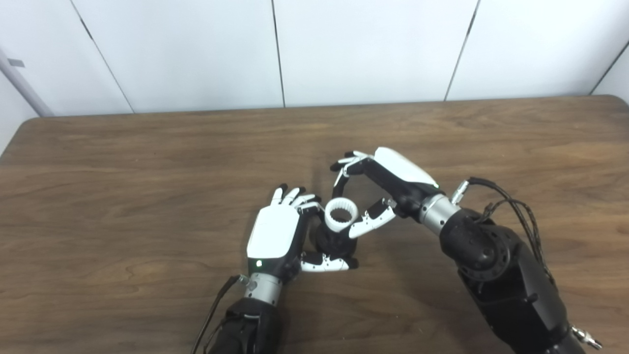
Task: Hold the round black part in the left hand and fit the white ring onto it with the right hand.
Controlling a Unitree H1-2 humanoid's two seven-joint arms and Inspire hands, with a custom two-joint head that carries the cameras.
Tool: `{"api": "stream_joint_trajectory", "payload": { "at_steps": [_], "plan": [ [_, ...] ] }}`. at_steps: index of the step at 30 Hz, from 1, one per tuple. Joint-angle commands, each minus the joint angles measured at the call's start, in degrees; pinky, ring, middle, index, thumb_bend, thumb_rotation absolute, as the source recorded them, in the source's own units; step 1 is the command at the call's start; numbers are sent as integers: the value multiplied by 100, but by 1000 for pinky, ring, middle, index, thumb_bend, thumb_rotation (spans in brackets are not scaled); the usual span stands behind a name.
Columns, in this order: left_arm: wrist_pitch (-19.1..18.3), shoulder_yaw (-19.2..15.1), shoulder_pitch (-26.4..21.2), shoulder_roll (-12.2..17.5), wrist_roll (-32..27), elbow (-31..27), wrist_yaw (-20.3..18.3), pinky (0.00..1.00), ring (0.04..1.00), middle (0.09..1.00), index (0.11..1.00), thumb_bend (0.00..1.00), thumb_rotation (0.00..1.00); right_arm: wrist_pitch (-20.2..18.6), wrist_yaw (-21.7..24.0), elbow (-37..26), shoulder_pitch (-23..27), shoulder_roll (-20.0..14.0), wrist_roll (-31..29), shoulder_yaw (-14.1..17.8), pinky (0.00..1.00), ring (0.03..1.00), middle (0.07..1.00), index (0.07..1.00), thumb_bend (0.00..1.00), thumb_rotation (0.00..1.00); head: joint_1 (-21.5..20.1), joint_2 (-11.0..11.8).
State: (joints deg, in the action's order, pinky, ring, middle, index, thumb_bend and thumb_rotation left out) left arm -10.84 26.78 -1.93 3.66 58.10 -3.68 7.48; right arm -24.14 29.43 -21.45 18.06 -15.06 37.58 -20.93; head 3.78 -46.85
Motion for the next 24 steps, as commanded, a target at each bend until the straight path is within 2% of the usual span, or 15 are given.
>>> {"api": "stream_joint_trajectory", "payload": {
  "at_steps": [1,11,17,24],
  "plan": [
    [-95,39,-11,50,67,67,-223,1000,904,794,484,525,56,184,-126,-107,177,39,-26,27,974,961,838,484,523,136,13,-3],
    [-130,24,-13,45,86,39,-265,1000,907,796,484,524,55,251,-179,-34,131,76,-62,-14,994,966,838,484,523,135,-4,-3],
    [-116,18,-5,47,82,21,-275,1000,902,793,484,525,54,323,-172,-6,91,41,-28,-60,960,964,834,484,523,135,-14,-17],
    [-127,18,-12,38,86,21,-285,1000,904,794,484,524,53,375,-160,37,67,50,-66,-68,972,966,837,484,523,135,7,-23]
  ]
}}
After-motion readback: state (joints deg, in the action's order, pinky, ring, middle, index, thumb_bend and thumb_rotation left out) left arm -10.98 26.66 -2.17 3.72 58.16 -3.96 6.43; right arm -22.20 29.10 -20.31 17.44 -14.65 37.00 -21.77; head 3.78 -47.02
